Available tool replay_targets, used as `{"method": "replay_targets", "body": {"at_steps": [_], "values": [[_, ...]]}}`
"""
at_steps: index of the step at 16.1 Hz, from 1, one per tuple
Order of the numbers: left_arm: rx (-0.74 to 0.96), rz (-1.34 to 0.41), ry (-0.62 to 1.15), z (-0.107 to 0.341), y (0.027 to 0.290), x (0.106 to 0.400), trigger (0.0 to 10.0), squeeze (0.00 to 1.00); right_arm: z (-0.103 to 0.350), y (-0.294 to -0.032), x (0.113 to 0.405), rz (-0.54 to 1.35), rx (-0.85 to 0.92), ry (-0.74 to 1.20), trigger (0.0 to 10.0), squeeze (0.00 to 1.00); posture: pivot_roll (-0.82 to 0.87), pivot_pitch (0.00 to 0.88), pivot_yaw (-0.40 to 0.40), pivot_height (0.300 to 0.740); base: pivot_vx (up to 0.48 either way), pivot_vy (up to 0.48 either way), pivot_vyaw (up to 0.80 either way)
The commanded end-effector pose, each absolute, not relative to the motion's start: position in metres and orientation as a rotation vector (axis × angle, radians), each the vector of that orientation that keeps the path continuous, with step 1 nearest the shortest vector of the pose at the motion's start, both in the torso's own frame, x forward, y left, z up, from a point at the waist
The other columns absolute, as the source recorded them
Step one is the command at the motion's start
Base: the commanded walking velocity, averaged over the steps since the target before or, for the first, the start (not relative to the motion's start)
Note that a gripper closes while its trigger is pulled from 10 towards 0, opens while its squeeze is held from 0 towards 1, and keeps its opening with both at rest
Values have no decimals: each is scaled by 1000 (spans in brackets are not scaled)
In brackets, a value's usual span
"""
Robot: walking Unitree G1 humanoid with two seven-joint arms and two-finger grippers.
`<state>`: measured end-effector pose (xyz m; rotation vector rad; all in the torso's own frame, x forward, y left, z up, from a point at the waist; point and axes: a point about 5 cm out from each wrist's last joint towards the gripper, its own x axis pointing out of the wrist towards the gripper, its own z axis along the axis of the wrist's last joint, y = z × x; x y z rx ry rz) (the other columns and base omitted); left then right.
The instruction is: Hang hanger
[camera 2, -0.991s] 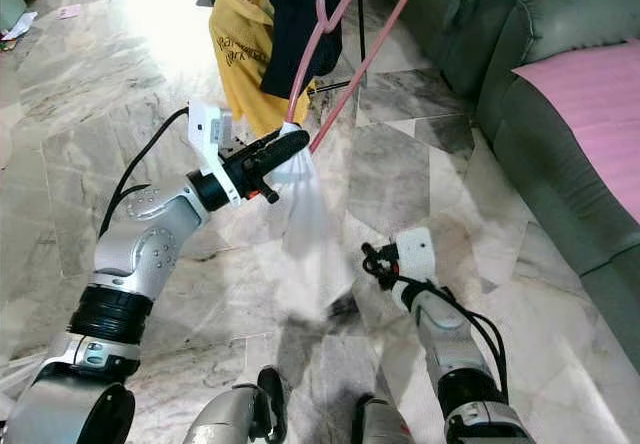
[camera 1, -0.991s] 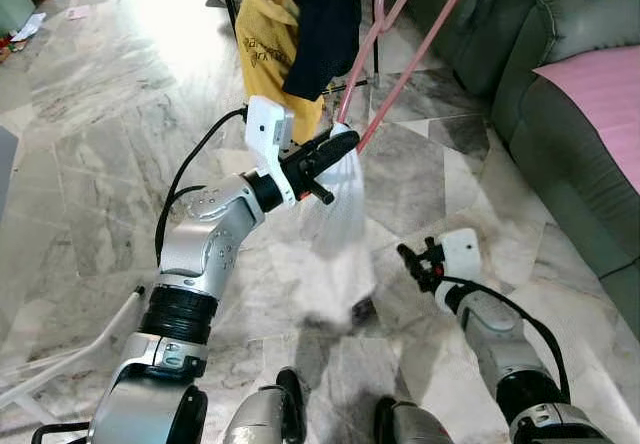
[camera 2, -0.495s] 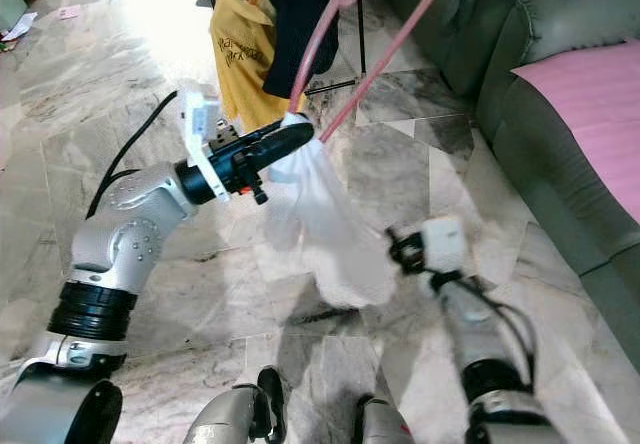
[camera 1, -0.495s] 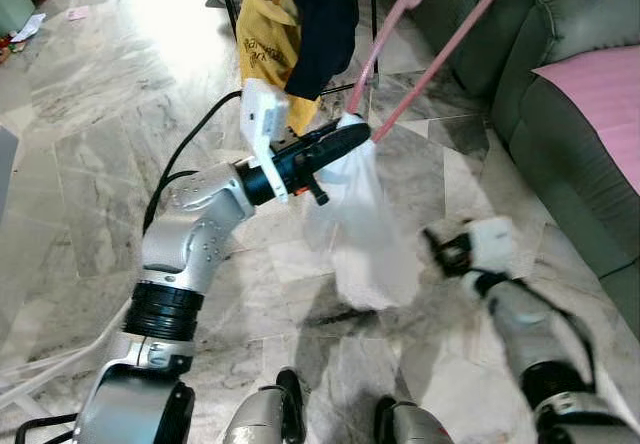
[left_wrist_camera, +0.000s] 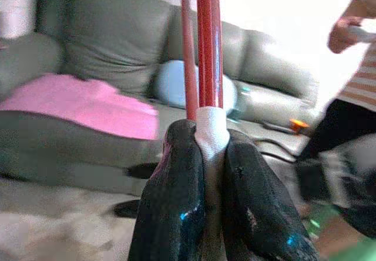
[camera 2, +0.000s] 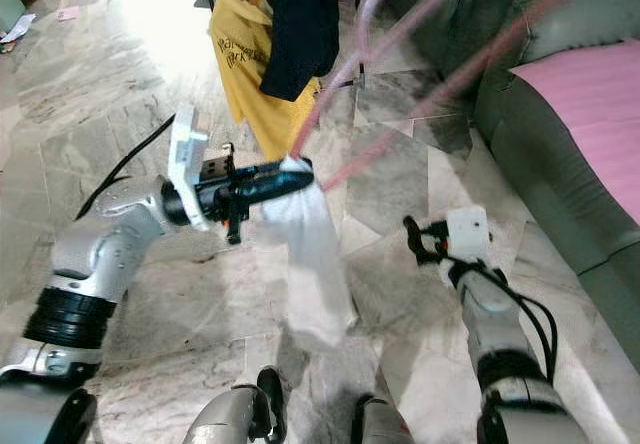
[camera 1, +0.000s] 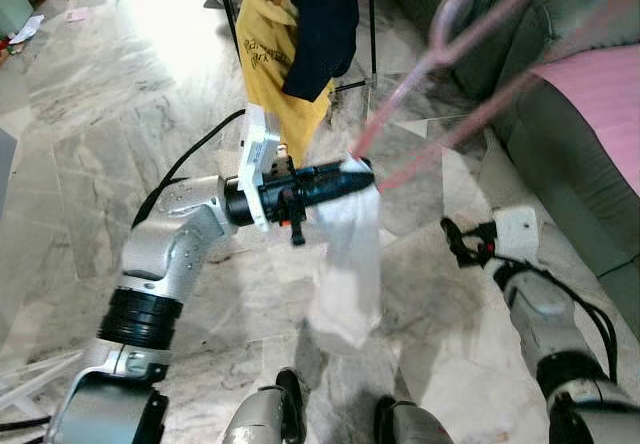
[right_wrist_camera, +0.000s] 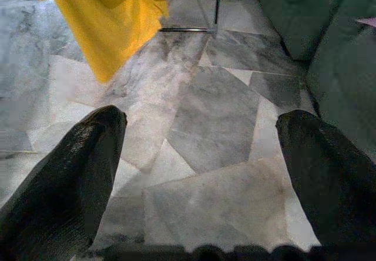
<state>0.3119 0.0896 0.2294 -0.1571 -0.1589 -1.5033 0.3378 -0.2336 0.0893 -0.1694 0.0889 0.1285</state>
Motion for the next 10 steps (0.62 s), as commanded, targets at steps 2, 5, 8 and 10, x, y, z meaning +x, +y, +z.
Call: {"method": "replay_targets", "body": {"at_steps": [2,5,8,10], "values": [[-156,-1619,-198,246,86,302,10000,0,84,-227,340,158,-162,132,10000,204,-42,214,71,740,0,0,0],[-145,-1643,-241,255,79,299,10000,0,85,-208,346,250,-138,143,10000,0,-38,217,71,740,0,0,0],[-150,-1610,-278,259,76,301,10000,0,73,-165,334,589,-49,186,10000,0,-29,222,66,740,0,0,0],[-158,-1593,-293,261,76,302,10000,0,60,-154,317,767,-1,244,10000,0,-29,225,65,740,0,0,0]]}}
